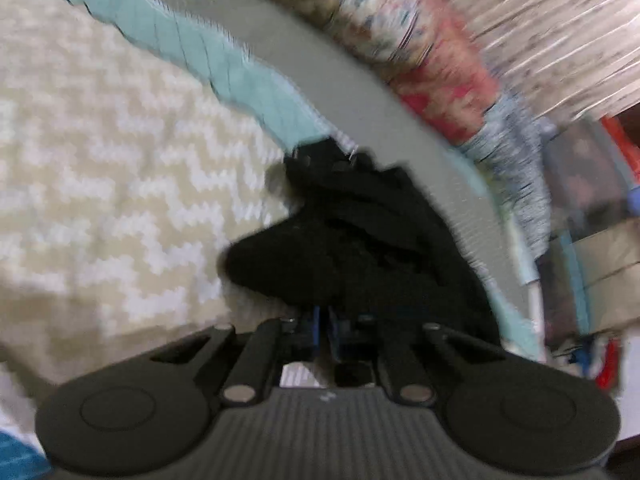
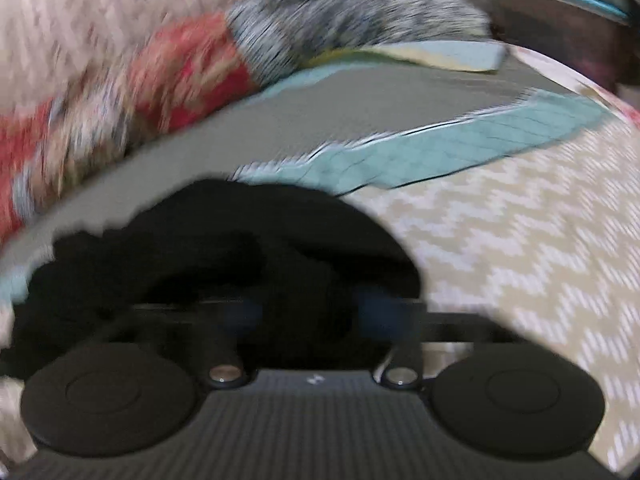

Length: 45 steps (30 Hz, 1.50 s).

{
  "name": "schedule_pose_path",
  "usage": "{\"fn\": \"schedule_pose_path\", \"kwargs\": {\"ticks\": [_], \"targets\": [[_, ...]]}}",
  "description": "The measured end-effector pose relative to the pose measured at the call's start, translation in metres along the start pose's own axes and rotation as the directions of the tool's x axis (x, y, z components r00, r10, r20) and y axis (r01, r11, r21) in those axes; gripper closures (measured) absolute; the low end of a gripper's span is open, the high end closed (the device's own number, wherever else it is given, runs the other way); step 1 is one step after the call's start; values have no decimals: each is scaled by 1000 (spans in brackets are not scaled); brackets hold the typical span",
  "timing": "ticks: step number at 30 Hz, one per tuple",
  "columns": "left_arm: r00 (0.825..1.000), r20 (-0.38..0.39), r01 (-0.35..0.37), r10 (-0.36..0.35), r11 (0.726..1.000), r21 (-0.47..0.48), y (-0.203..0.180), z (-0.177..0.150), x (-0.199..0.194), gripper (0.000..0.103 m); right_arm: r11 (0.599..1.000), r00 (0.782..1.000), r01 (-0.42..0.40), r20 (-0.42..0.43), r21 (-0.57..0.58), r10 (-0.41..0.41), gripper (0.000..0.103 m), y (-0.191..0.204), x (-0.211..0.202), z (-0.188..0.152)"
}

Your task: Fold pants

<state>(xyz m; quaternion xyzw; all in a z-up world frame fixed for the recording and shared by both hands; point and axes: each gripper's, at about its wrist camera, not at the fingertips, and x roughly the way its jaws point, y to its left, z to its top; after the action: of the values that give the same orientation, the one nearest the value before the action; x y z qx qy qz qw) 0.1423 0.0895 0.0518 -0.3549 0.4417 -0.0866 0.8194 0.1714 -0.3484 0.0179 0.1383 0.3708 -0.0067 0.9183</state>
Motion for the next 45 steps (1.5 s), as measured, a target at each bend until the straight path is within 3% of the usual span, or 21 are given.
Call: {"fn": "schedule_pose_path", "kwargs": {"ticks": [2,4,5,7,9,10,12,15,20,23,26,28,29,30,31,32,33,36,39,42,45], "targets": [[998,42,58,-56,998,-33,18,5,-41,99,997,997,-82,3,8,81,98,12,-13,3],[991,102,96,-90,993,-62,36,6,-87,99,959,959,-282,12,0,282,98,27,-48,-1],[988,139,82,-73,995,-62,42,6,-107,99,928,929,-371,0,-22,371,98,37,-66,-4],[972,232,39,-26,998,-51,54,1,-150,99,830,834,-552,-49,-81,550,94,58,-100,-15],[959,282,37,-13,996,-78,72,-8,-185,99,749,759,-651,-98,-125,644,87,71,-123,-26],[955,296,27,2,995,-93,79,-12,-196,99,725,739,-673,-119,-146,663,83,77,-130,-29],[954,296,-15,51,993,-121,94,-20,-206,99,737,759,-649,-99,-188,644,62,86,-136,-29],[965,245,-58,95,986,-156,111,-32,-195,99,831,849,-524,-32,-190,528,57,97,-120,-15],[975,188,-90,122,981,-173,129,-44,-175,98,934,947,-321,-29,-158,321,46,111,-50,11],[975,184,-102,128,984,-148,128,-39,-162,98,922,940,-339,-98,-185,326,43,147,-14,29],[972,199,-99,125,986,-134,126,-38,-155,85,880,918,-389,-191,-272,346,8,208,17,36],[972,198,-104,127,987,-122,125,-36,-149,87,844,907,-407,-264,-350,328,8,248,41,29],[973,193,-107,127,988,-113,125,-36,-146,88,833,910,-393,-295,-389,292,8,263,51,20],[974,189,-107,126,989,-104,124,-34,-144,99,820,913,-377,-324,-430,249,15,277,65,11],[975,186,-108,125,989,-98,121,-30,-144,99,802,915,-362,-345,-476,208,28,290,80,3],[973,192,-111,127,990,-90,118,-25,-144,99,791,922,-337,-351,-512,165,74,296,87,-2],[969,209,-119,131,991,-69,114,-18,-147,99,789,933,-292,-341,-540,111,89,298,95,-2],[950,288,-123,119,992,-4,100,11,-159,99,874,951,-295,-209,-387,228,89,245,67,41],[949,310,-64,60,998,3,88,50,-161,99,957,973,-229,-3,-179,233,89,176,28,105],[930,360,-96,70,994,54,66,85,-150,99,991,966,-136,220,-3,133,89,95,-26,159],[922,380,-92,77,996,22,56,124,-126,99,989,919,0,391,149,-59,89,23,-81,194]]}}
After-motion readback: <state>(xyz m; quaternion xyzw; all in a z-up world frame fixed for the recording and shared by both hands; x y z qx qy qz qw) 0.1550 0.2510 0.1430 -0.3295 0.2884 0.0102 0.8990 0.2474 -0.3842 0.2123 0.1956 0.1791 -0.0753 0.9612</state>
